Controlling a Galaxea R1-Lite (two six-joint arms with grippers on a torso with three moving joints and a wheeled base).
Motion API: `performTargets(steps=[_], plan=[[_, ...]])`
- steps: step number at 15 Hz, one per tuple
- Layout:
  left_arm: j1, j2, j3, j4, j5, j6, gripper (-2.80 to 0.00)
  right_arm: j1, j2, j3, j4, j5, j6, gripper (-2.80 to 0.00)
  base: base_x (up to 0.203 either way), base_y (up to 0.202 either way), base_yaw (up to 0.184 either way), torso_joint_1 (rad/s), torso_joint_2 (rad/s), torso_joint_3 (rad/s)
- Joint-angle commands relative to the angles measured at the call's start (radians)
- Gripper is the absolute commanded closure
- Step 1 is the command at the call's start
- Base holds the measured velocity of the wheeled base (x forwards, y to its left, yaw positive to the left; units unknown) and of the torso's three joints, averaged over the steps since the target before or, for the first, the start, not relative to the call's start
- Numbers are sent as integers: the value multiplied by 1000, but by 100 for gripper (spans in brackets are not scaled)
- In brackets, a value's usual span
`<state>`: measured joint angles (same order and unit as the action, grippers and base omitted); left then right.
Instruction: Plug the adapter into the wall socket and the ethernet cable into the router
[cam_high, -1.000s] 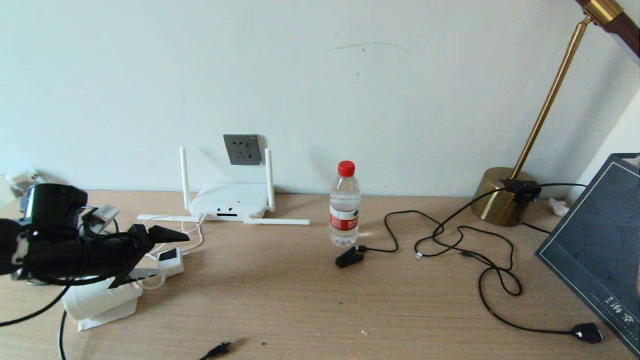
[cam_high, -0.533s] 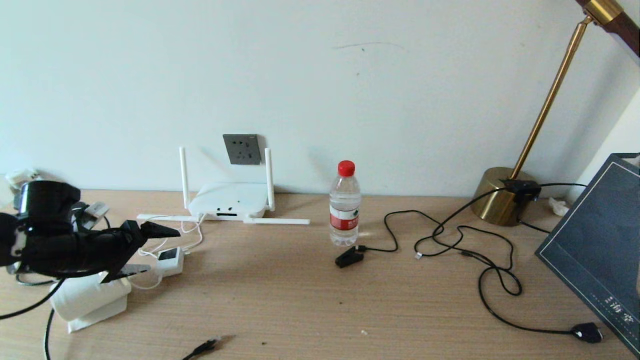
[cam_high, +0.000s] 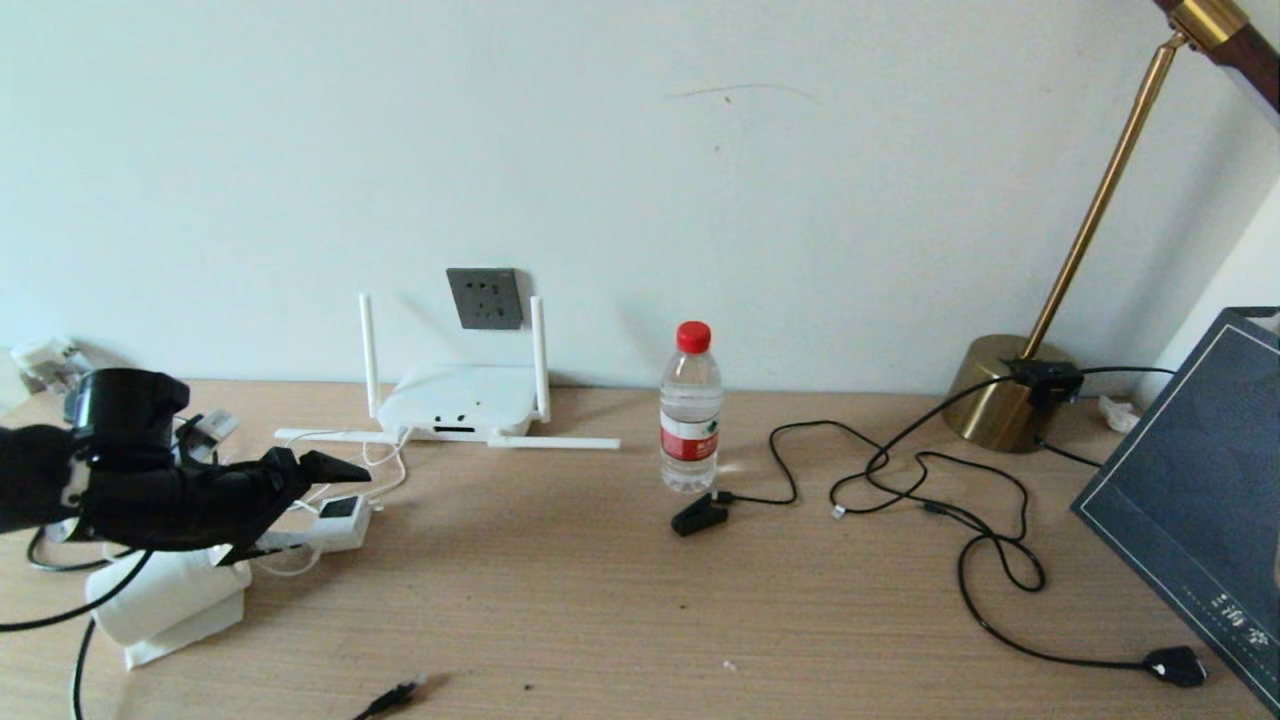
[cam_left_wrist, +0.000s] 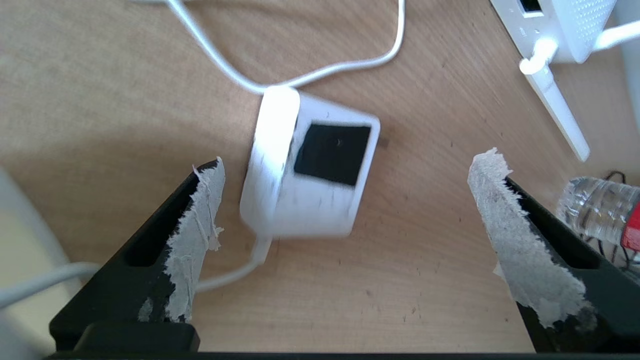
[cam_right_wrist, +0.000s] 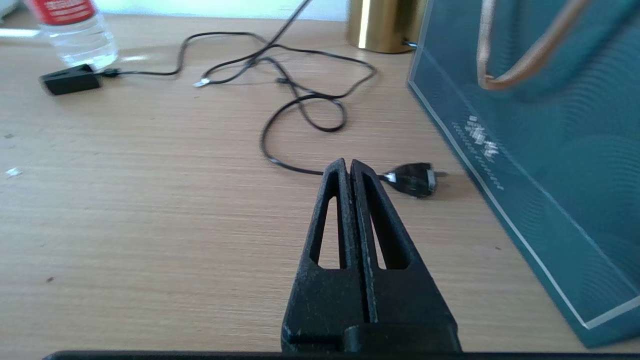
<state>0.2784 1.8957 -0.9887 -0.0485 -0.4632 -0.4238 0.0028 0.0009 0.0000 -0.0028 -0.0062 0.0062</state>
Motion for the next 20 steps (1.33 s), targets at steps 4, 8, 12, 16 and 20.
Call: performTargets(steps=[4,8,12,16,20], plan=[[-54,34,-20,-1,39,10,-280,0,1,0,0,0,0,0,0,0,0,0,0,0],[-117,25,-21,2,119,67,-280,0,1,0,0,0,0,0,0,0,0,0,0,0],[-158,12,-22,54,171,89,-280,0,1,0,0,0,0,0,0,0,0,0,0,0],[-166,23,-22,58,316,166,-280,0,1,0,0,0,0,0,0,0,0,0,0,0],[-174,39,-27,66,390,185,-280,0,1,0,0,0,0,0,0,0,0,0,0,0]])
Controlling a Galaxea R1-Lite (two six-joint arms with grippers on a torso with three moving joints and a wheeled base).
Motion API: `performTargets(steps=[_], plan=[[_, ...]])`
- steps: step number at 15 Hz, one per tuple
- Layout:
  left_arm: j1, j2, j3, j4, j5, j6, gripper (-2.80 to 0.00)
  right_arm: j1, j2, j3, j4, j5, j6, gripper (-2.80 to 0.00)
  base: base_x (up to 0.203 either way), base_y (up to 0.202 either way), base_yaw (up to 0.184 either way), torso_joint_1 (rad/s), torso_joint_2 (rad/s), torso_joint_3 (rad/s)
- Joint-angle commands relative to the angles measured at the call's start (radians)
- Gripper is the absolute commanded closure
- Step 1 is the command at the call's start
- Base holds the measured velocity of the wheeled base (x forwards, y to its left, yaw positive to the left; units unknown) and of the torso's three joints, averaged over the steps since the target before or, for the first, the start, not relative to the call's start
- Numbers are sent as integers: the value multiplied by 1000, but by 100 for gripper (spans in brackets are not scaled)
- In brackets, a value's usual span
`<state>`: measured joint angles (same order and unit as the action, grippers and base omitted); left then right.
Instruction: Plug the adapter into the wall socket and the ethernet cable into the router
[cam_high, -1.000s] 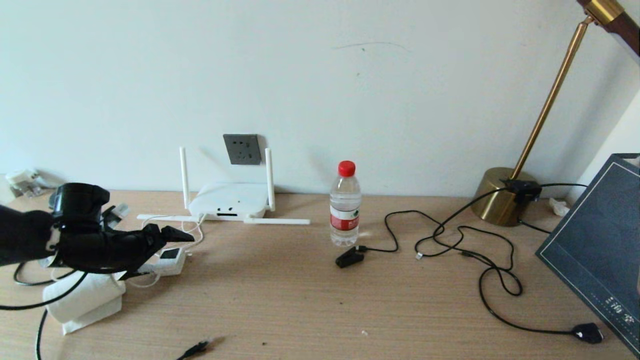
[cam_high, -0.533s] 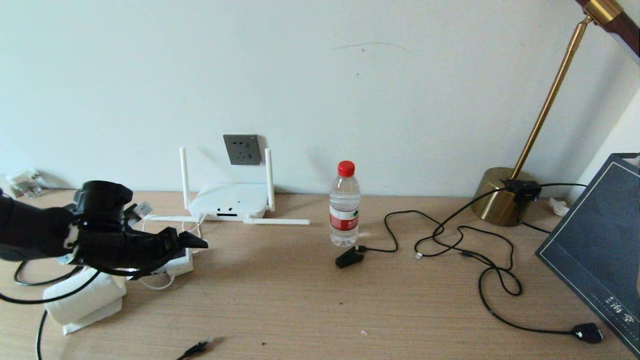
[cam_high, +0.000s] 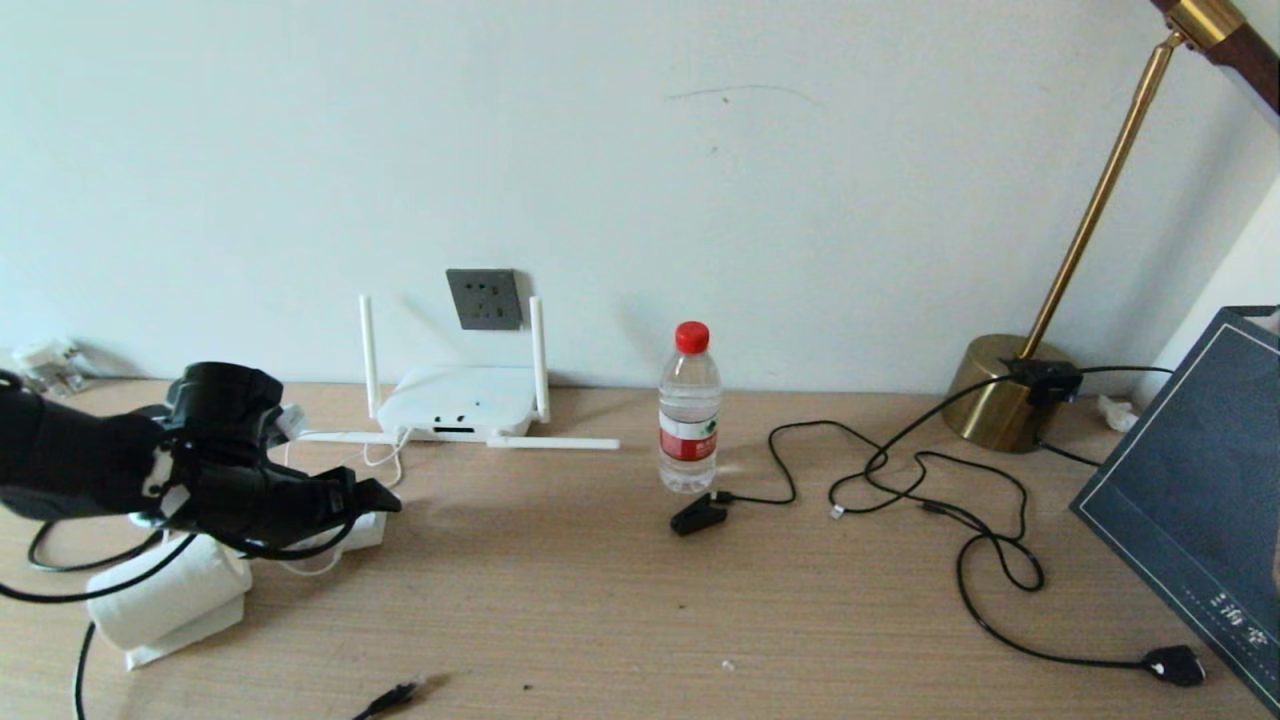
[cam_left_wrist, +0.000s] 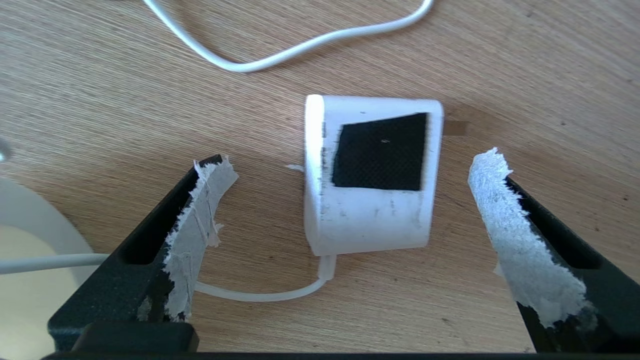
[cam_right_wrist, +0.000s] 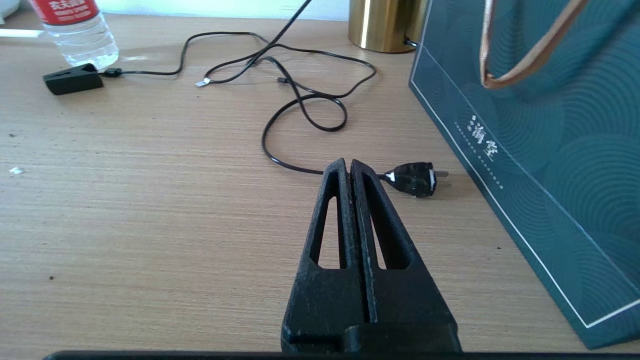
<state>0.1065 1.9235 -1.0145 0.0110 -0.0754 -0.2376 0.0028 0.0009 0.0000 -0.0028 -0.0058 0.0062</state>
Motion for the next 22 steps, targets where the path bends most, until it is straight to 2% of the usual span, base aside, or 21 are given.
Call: performTargets(steps=[1,2,3,11,14,16,18,20,22], plan=[[-2,11,-6,23,1,-3,-280,0,1,0,0,0,0,0,0,0,0,0,0,0],[-6,14,-9,29,1,-3,-280,0,1,0,0,0,0,0,0,0,0,0,0,0],[-10,19,-16,30,0,-3,0,0,1,0,0,0,0,0,0,0,0,0,0,0],[-74,69,-72,55,3,-4,0,0,1,0,0,0,0,0,0,0,0,0,0,0],[-110,-7,-72,145,56,12,0,0,1,0,0,0,0,0,0,0,0,0,0,0],[-137,-89,-67,243,147,61,0,0,1,0,0,0,0,0,0,0,0,0,0,0],[-162,-160,-54,329,304,114,0,0,1,0,0,0,0,0,0,0,0,0,0,0],[-178,-223,-31,370,541,199,0,0,1,0,0,0,0,0,0,0,0,0,0,0],[-196,-295,-4,383,686,318,0,0,1,0,0,0,0,0,0,0,0,0,0,0]])
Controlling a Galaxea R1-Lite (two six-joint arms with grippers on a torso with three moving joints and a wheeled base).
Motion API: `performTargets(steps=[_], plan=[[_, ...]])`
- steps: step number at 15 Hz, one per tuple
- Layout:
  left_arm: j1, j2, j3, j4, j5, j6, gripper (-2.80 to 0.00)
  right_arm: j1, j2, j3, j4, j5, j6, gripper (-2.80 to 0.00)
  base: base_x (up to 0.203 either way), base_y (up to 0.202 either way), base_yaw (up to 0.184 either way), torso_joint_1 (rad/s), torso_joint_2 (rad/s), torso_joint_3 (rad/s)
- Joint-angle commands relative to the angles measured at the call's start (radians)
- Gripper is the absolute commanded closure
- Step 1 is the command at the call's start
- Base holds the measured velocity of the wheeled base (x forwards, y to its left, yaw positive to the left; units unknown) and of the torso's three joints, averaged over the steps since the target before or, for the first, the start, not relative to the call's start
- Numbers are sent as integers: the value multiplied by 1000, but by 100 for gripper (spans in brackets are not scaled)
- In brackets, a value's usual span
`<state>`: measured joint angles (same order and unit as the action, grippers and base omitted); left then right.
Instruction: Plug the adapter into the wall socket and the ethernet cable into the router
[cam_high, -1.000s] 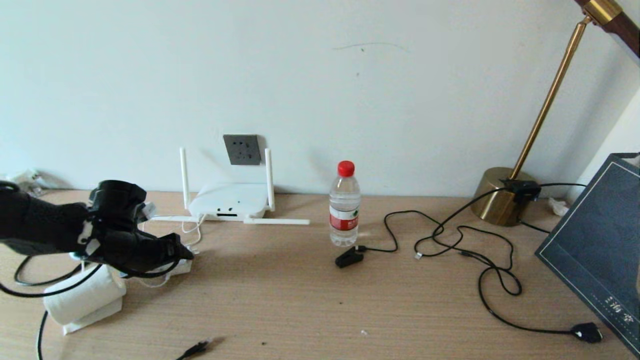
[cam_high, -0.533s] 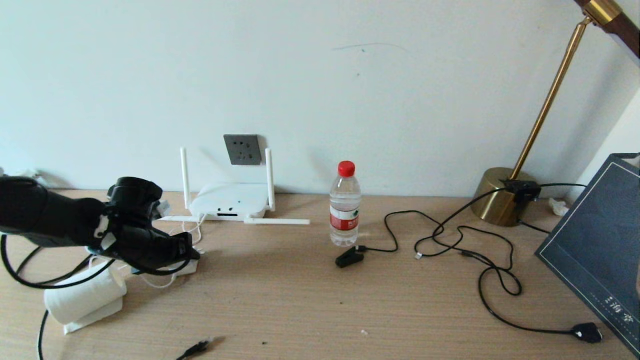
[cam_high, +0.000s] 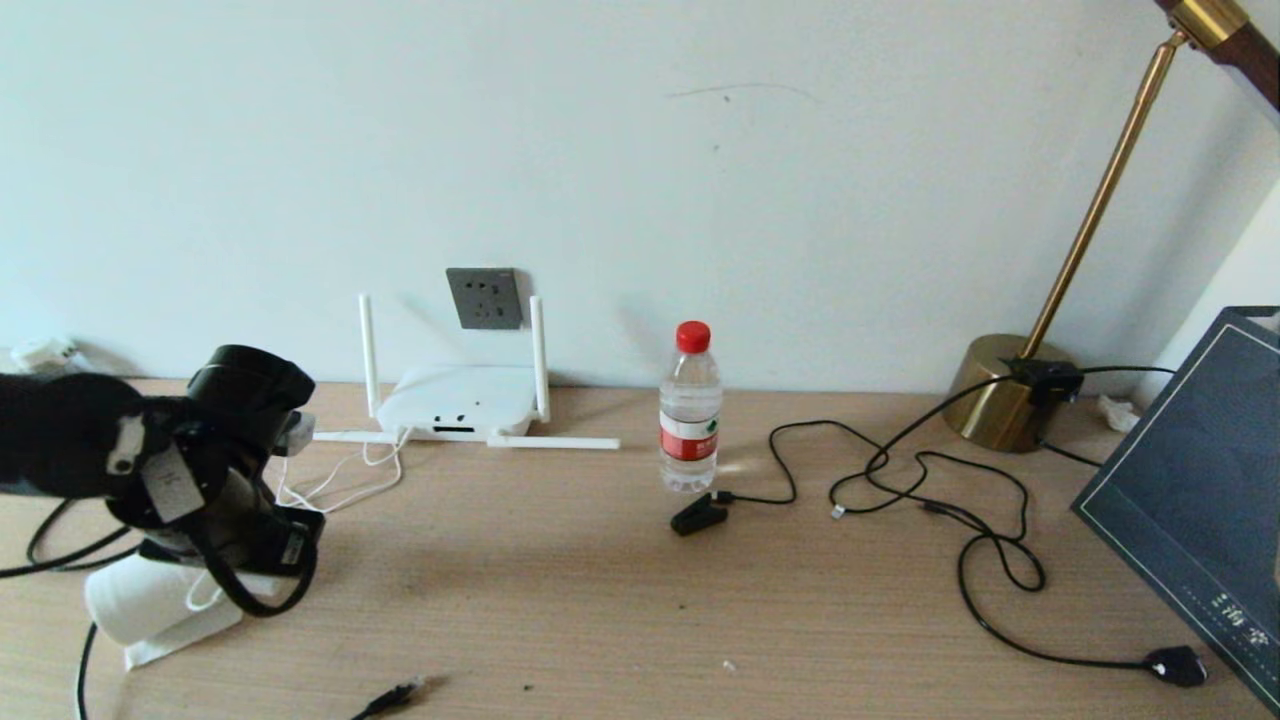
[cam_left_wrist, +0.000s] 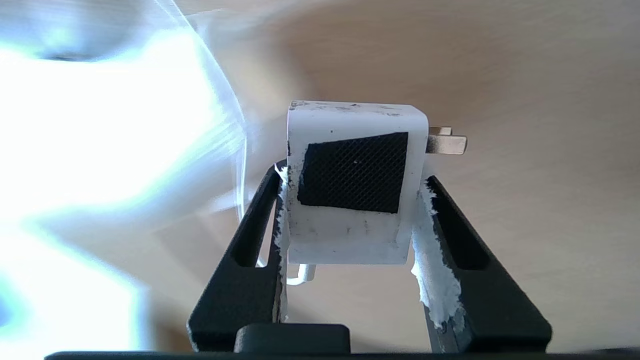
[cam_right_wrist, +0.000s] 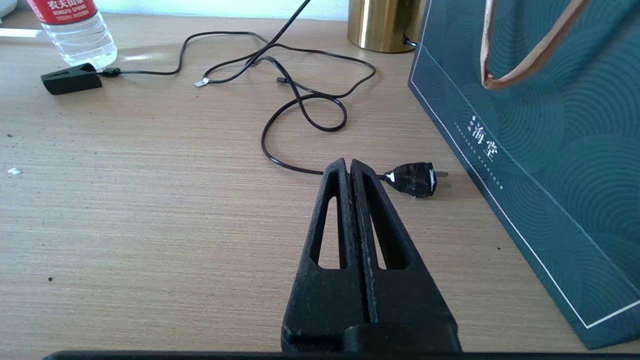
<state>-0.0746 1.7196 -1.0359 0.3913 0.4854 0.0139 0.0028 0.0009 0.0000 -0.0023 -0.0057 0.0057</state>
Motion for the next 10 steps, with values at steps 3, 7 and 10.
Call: performTargets(steps=[3,7,10], plan=[[-55,-82,32,7,323,150,0,0,1,0,-1,0,0,0,0,0,0,0,0,0],[-137,62,18,-14,465,155,0,0,1,0,-1,0,0,0,0,0,0,0,0,0],[-183,207,-51,-68,559,153,0,0,1,0,-1,0,0,0,0,0,0,0,0,0]])
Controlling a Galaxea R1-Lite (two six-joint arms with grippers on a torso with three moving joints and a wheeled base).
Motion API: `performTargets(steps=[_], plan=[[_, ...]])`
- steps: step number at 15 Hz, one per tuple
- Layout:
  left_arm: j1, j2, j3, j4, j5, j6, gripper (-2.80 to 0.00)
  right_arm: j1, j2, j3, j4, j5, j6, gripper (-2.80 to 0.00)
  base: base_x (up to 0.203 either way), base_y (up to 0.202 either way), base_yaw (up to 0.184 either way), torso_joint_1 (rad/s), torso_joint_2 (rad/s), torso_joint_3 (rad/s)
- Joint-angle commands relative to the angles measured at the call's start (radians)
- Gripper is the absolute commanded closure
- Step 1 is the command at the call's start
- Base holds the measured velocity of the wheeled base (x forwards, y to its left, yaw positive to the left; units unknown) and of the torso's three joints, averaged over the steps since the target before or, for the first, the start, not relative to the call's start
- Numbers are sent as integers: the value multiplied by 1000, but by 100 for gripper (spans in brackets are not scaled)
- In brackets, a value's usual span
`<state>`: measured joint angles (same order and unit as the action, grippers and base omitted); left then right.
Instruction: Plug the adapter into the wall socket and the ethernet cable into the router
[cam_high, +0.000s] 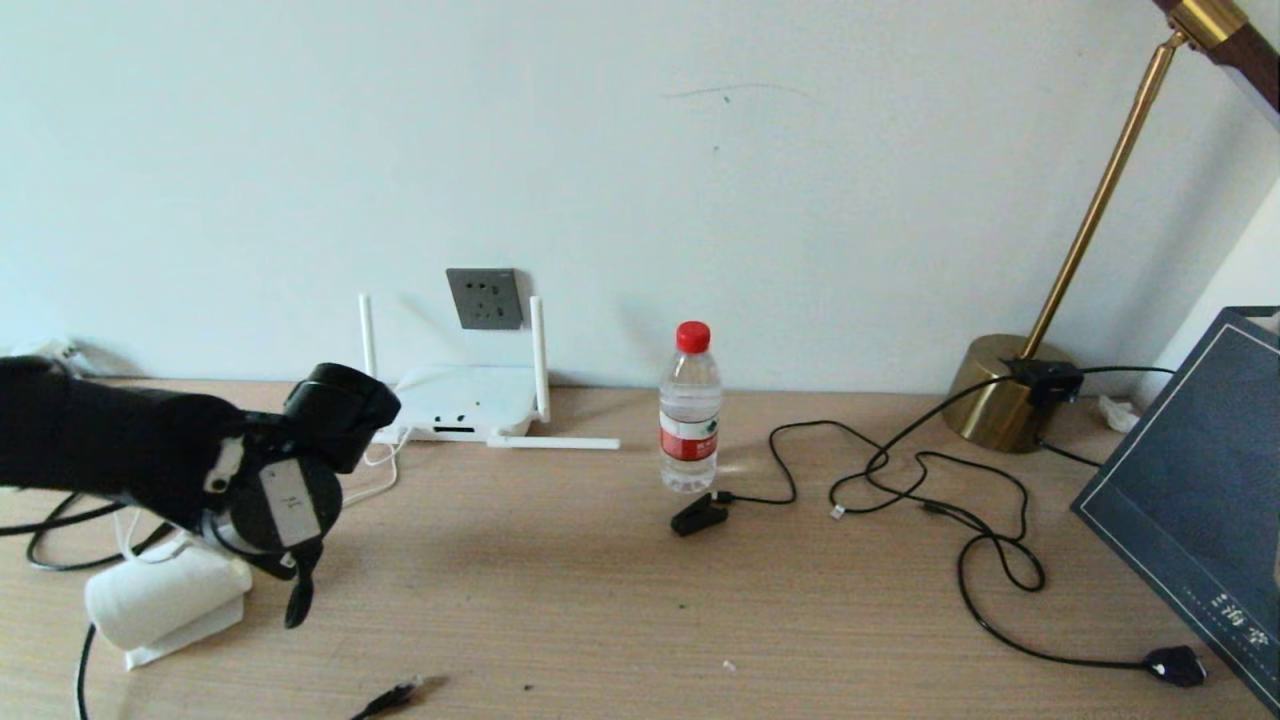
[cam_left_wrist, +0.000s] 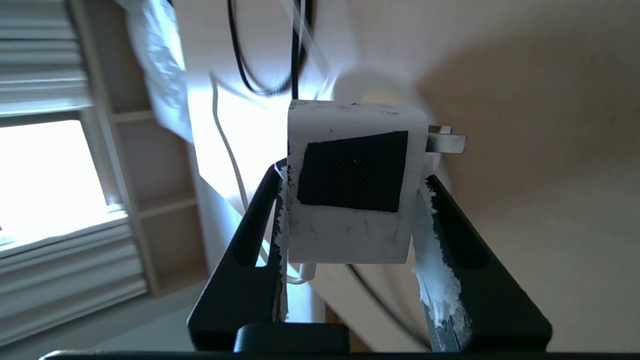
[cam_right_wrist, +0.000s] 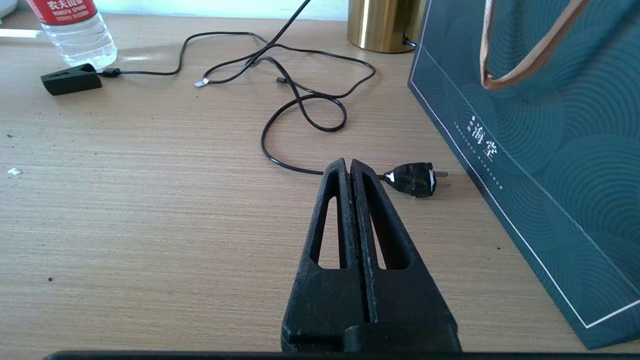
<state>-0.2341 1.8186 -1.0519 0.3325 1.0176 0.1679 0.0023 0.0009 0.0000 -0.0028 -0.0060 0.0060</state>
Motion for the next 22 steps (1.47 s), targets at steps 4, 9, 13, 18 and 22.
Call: performTargets(steps=[4,9,13,18,22], plan=[[-58,216,-120,-24,69,-4,0,1,1,0,0,0,0,0,0,0,0,0,0,0],[-88,303,-189,-21,125,-2,0,1,1,0,0,0,0,0,0,0,0,0,0,0],[-110,322,-188,-24,154,-4,0,1,1,0,0,0,0,0,0,0,0,0,0,0],[-142,325,-188,-23,159,-24,0,1,1,0,0,0,0,0,0,0,0,0,0,0],[-168,341,-185,-21,158,-32,0,1,1,0,0,0,0,0,0,0,0,0,0,0]])
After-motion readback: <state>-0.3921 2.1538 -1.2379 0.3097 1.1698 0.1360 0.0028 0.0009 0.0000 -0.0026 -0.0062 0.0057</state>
